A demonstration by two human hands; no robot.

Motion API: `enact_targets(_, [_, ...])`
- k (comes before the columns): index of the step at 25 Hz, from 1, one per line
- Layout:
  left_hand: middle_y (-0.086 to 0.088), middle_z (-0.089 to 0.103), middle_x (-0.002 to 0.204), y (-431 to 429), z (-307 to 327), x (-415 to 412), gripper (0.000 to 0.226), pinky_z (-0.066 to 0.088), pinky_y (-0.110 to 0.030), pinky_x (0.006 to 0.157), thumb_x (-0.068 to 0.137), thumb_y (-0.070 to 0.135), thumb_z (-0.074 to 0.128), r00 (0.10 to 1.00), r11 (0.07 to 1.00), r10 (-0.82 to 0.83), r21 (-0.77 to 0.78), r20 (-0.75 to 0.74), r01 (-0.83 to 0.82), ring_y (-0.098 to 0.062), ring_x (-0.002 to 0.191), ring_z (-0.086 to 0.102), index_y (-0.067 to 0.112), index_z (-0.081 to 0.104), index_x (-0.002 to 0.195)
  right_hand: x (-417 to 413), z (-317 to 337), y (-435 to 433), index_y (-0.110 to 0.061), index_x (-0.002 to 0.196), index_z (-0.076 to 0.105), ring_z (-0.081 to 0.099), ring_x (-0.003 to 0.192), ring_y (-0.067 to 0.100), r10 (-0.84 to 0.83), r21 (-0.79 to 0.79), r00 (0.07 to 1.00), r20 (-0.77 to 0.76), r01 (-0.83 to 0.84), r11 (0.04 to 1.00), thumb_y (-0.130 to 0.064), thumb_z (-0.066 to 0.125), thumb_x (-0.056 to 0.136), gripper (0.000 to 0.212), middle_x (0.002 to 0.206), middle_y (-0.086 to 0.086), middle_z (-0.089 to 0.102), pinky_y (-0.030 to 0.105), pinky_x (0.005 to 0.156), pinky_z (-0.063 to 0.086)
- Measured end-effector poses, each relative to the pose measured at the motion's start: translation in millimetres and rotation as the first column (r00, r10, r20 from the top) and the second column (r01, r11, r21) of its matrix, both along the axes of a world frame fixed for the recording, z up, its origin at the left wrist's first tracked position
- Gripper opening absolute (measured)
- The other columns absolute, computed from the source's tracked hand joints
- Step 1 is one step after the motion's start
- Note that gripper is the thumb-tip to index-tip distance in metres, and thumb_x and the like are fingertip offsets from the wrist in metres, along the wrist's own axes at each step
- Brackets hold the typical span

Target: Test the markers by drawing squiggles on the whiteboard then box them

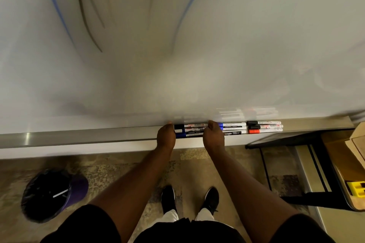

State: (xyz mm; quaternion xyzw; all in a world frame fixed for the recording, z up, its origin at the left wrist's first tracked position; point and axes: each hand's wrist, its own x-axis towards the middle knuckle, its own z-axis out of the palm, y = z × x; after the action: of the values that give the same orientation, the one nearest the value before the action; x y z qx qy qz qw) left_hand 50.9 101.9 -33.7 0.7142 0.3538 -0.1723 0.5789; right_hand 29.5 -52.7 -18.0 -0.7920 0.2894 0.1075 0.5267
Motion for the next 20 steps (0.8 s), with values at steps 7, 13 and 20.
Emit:
enact_targets(7, [-0.016,0.067,0.115,-7.1,-1.9,-5.0,0.045,0.046,-0.047,0.102,0.102,0.042,0.037,1.000,1.000,0.024,-0.005,0.019,-0.024,-0.032,0.105,0.061,0.009,0.067,0.111,-3.3,-4.7,-1.3,-0.016,0.124,0.059,0.065,0.095,0.017,0.029,-0.028,0.999,0.034,-0.028,0.999,-0.012,0.045,0.095,0.033,0.108,0.003,0.069,0.032,0.083,0.055])
enact_targets(13, [-0.014,0.069,0.109,-13.3,0.3,-7.4,0.034,0.048,-0.048,0.099,0.101,0.040,0.040,0.999,0.997,0.044,-0.062,0.018,-0.043,-0.031,0.101,0.064,0.020,0.066,0.093,-0.7,-7.5,-1.0,-0.015,0.127,0.058,0.065,0.097,0.021,0.013,-0.054,1.000,0.028,-0.011,0.998,-0.013,0.046,0.095,0.035,0.109,0.005,0.069,0.037,0.086,0.056])
enact_targets(20, [-0.011,0.070,0.106,-12.8,-1.2,-9.7,0.039,0.049,-0.048,0.098,0.098,0.045,0.039,0.999,0.998,0.033,-0.054,0.029,-0.031,-0.030,0.099,0.065,0.019,0.069,0.097,-1.7,-6.2,-0.4,-0.013,0.128,0.057,0.064,0.098,0.021,0.011,-0.050,0.999,0.043,-0.009,0.999,-0.012,0.047,0.097,0.033,0.110,0.005,0.067,0.029,0.079,0.050])
